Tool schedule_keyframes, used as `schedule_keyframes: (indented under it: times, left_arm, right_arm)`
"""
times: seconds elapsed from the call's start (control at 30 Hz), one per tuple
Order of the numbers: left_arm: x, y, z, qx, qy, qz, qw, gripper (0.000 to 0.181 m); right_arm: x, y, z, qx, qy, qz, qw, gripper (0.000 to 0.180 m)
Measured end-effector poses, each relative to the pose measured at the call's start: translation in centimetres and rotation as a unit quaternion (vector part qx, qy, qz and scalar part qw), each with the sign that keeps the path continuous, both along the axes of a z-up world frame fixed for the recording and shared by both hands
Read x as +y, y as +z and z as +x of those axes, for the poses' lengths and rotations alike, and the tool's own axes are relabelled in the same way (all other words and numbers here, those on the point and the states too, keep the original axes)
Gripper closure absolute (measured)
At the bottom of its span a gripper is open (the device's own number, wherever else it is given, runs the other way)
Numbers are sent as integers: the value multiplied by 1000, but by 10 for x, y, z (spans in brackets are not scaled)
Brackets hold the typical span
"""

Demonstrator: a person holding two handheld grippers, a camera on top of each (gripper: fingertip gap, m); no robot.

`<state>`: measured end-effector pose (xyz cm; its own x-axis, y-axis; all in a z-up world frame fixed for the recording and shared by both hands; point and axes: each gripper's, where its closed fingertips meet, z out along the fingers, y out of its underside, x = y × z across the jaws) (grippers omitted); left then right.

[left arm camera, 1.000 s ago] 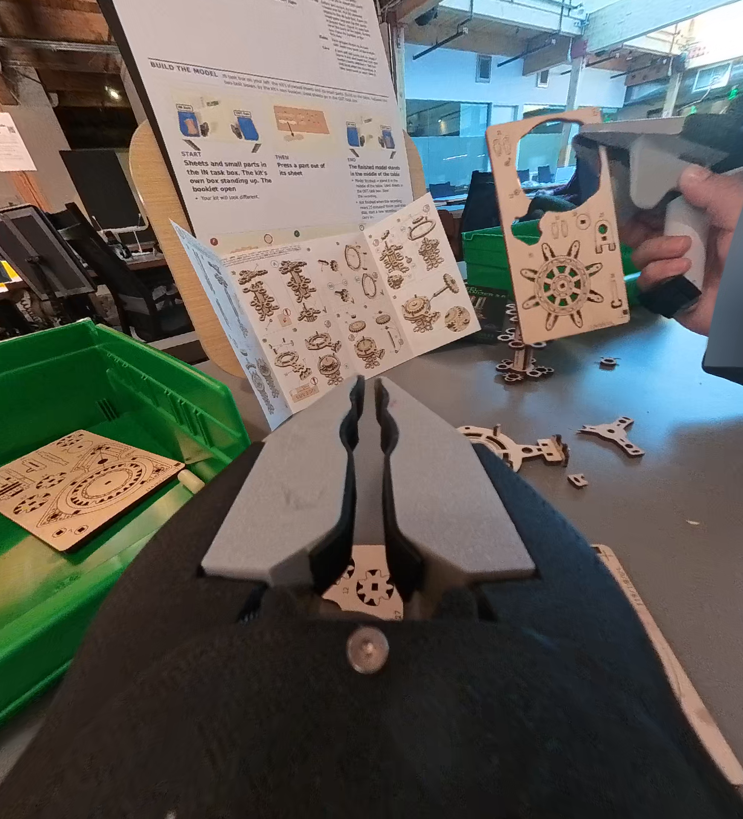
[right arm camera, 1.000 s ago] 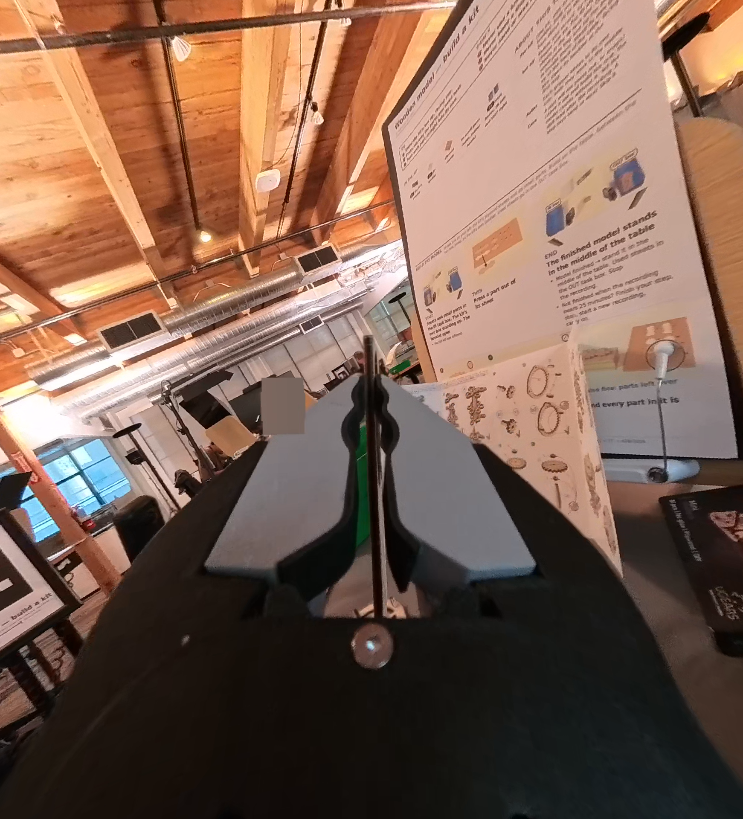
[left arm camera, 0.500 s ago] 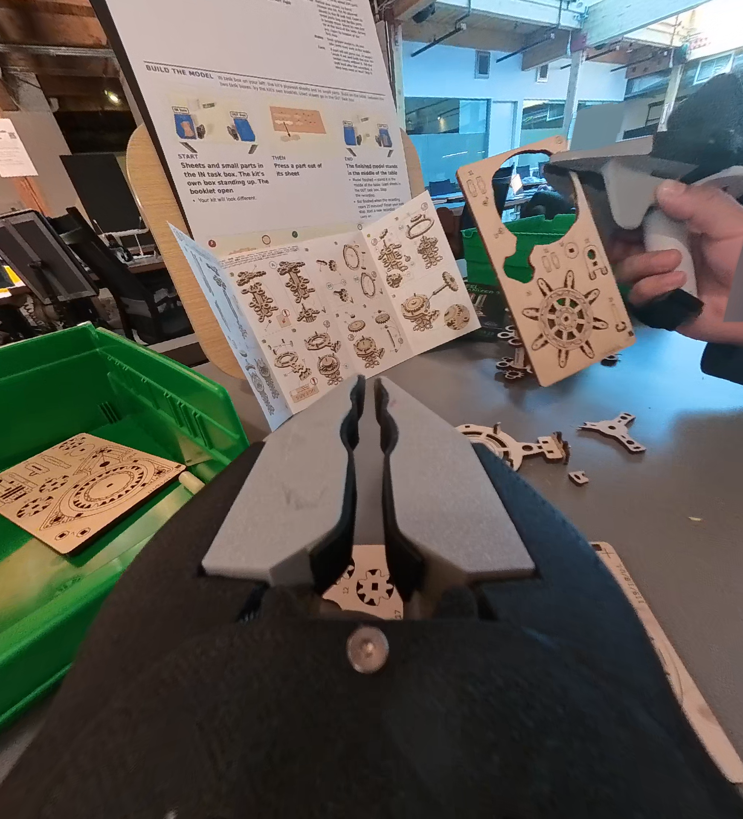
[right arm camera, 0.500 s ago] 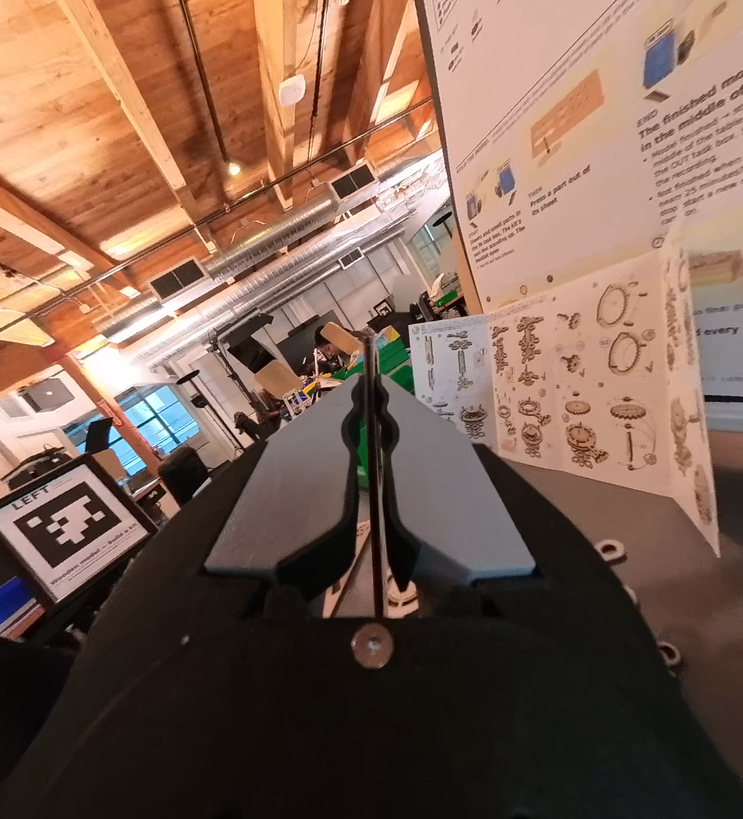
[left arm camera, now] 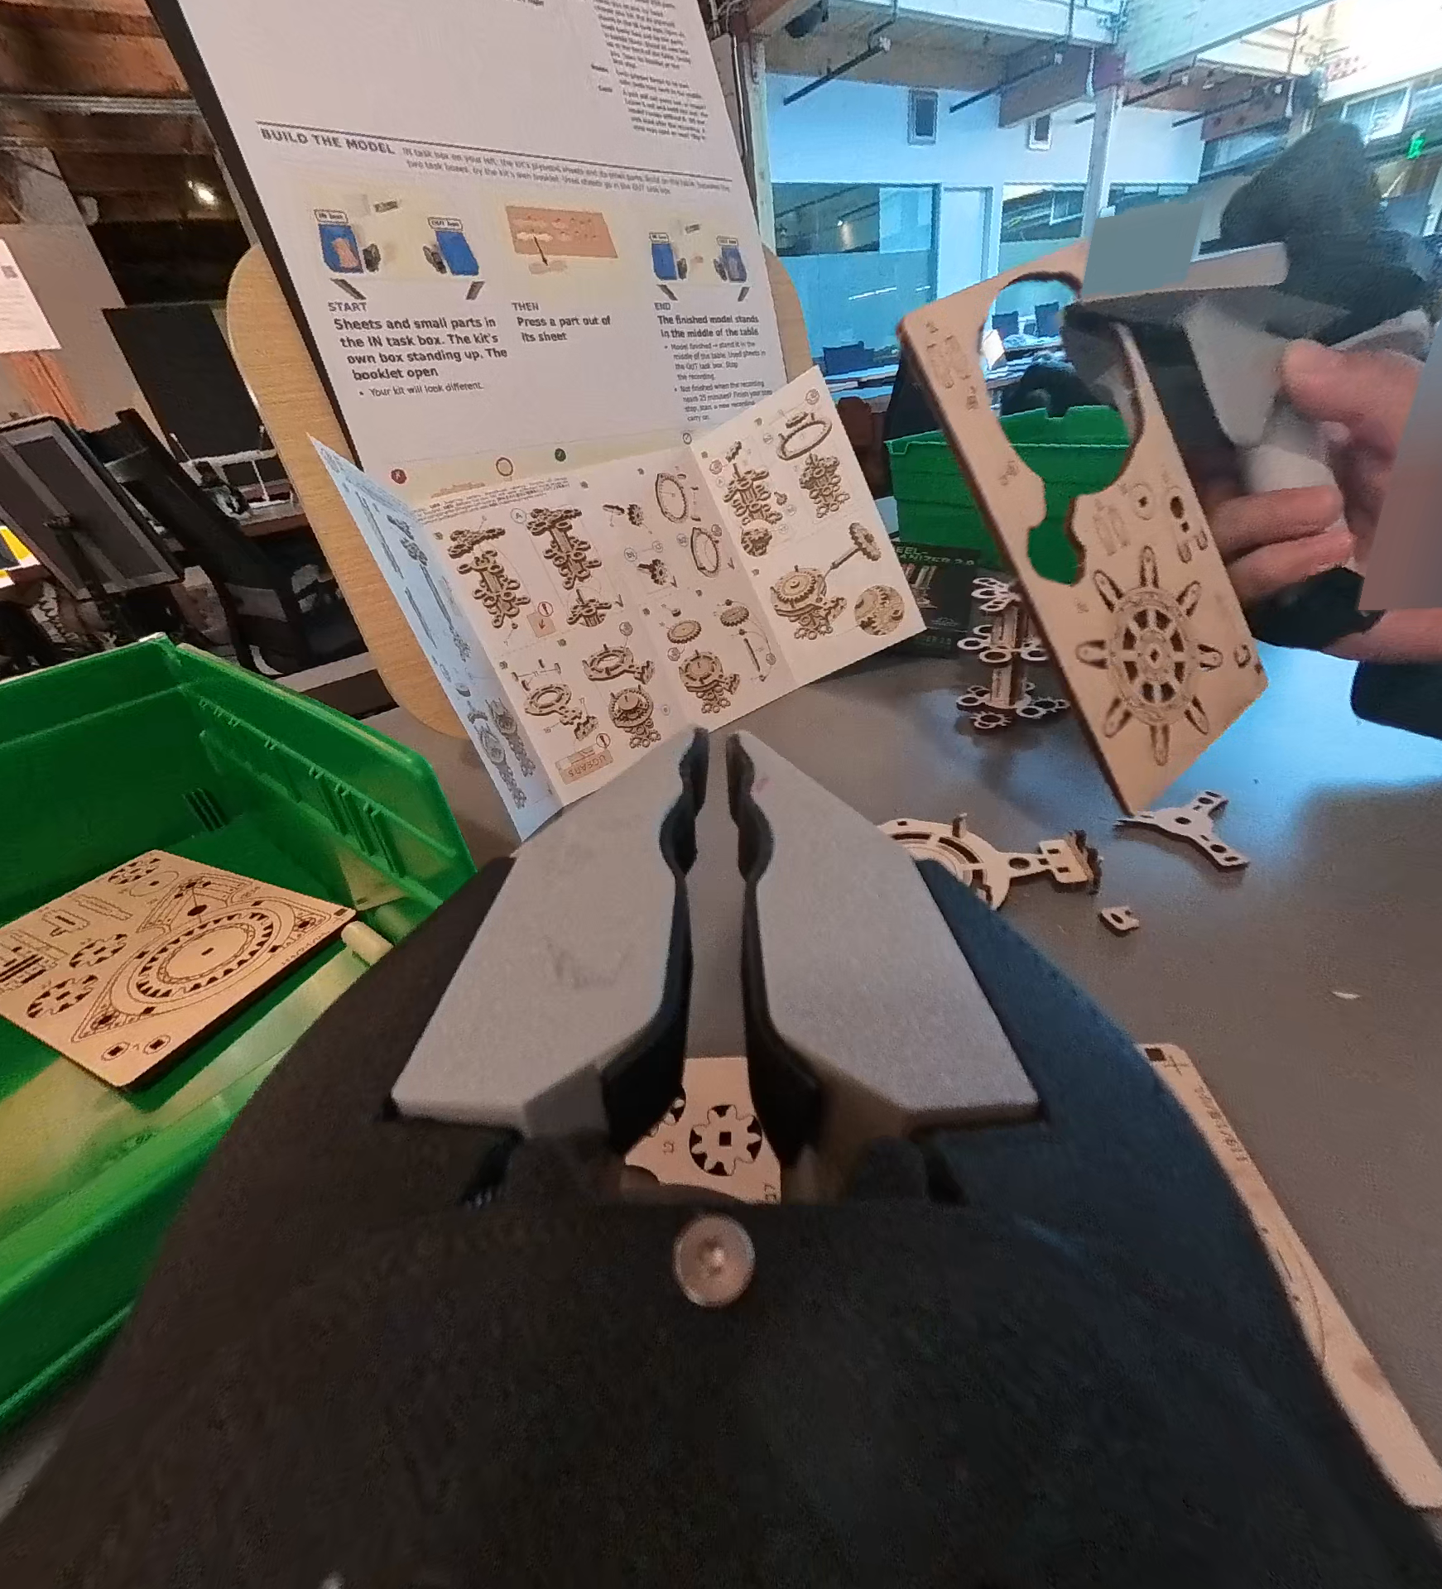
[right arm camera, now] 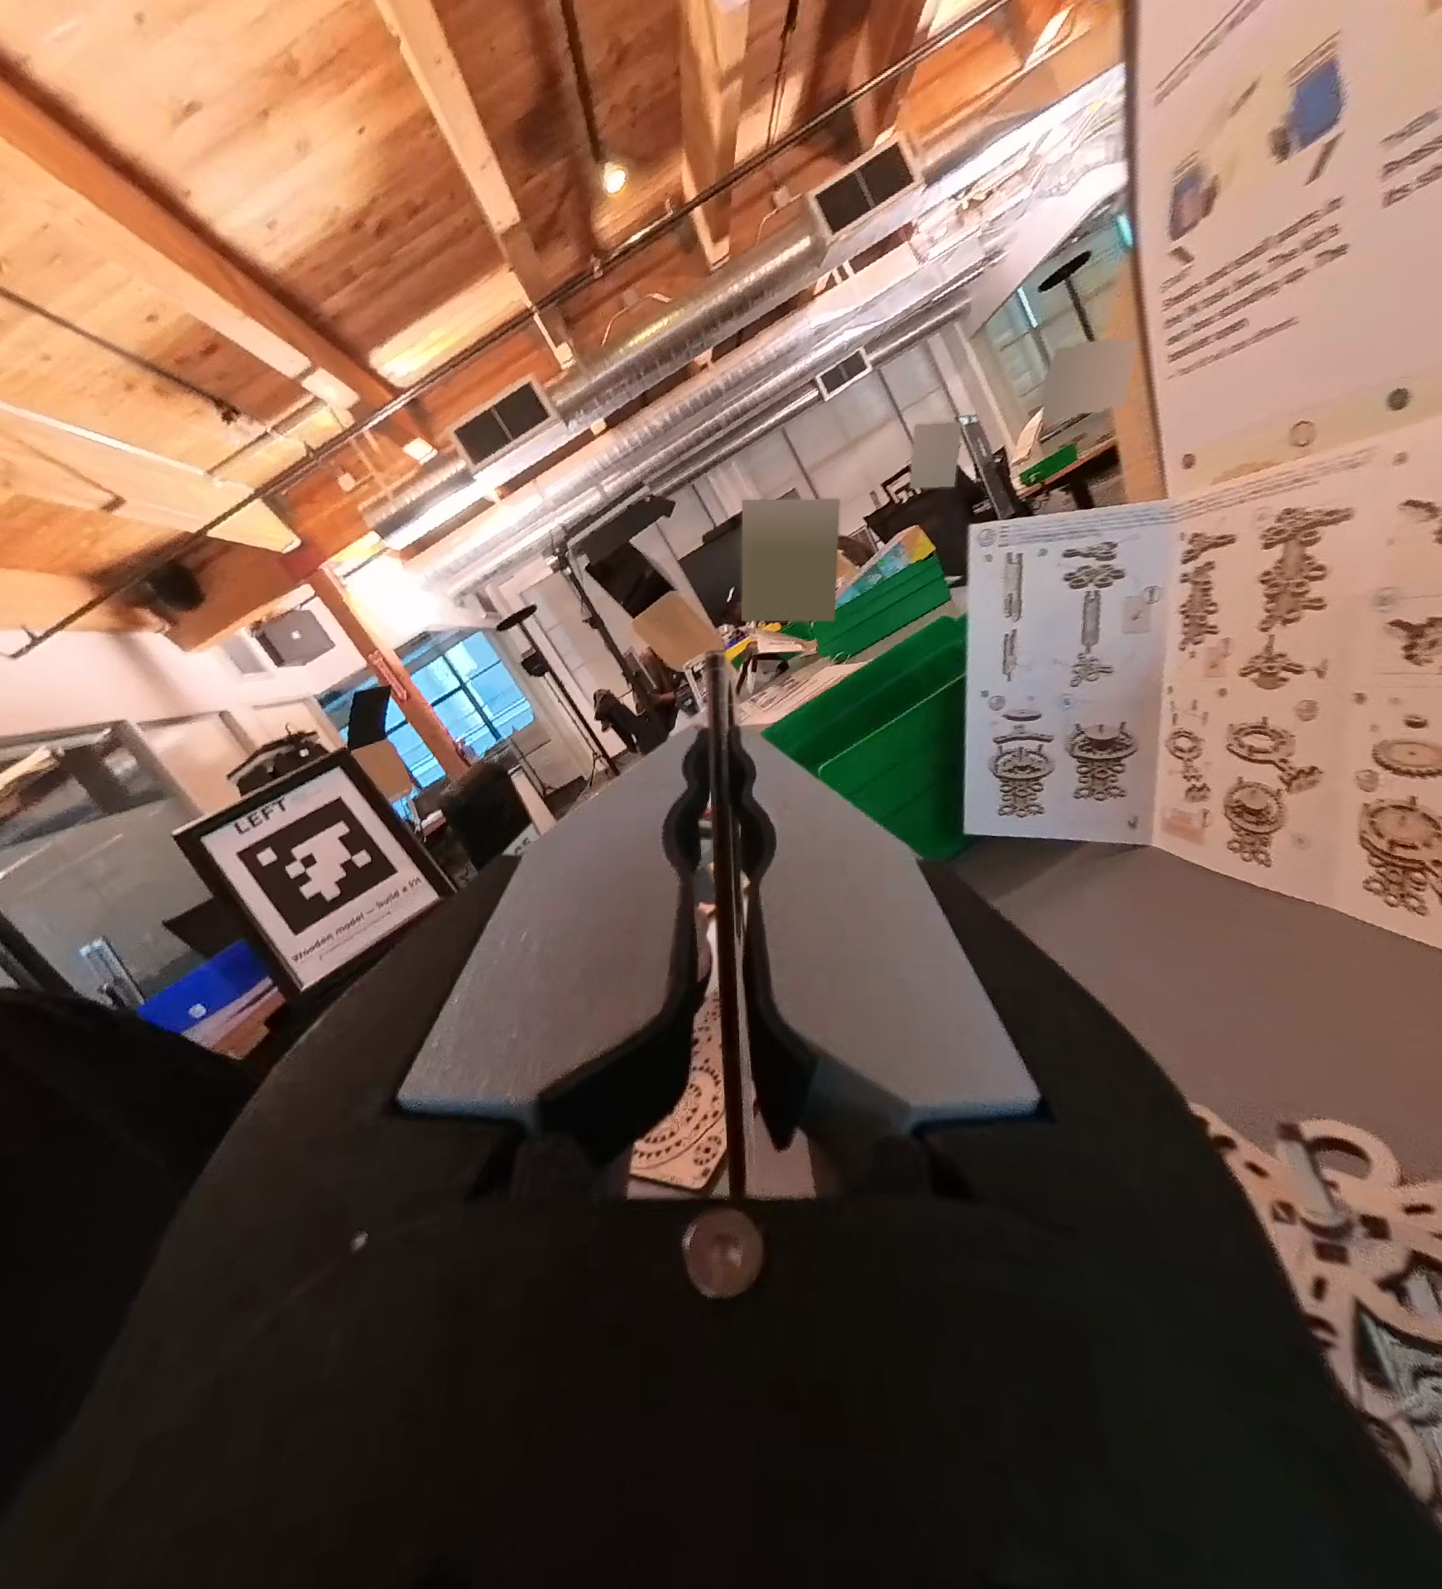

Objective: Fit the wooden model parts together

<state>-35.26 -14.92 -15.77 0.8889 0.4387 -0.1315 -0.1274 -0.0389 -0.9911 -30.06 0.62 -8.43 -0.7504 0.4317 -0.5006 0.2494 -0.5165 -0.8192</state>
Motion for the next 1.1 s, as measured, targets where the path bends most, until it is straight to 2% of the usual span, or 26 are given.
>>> schedule_keyframes:
  times: [0.73, 1.1]
  left_arm:
    - [7, 0, 13, 46, -16, -18, 999, 179]
    - [8, -1, 14, 53, -15, -24, 998, 180]
  right_arm:
    - [-45, 1, 37, 72, 118, 71, 988, 180]
    - [-47, -7, 30, 49, 105, 80, 990, 180]
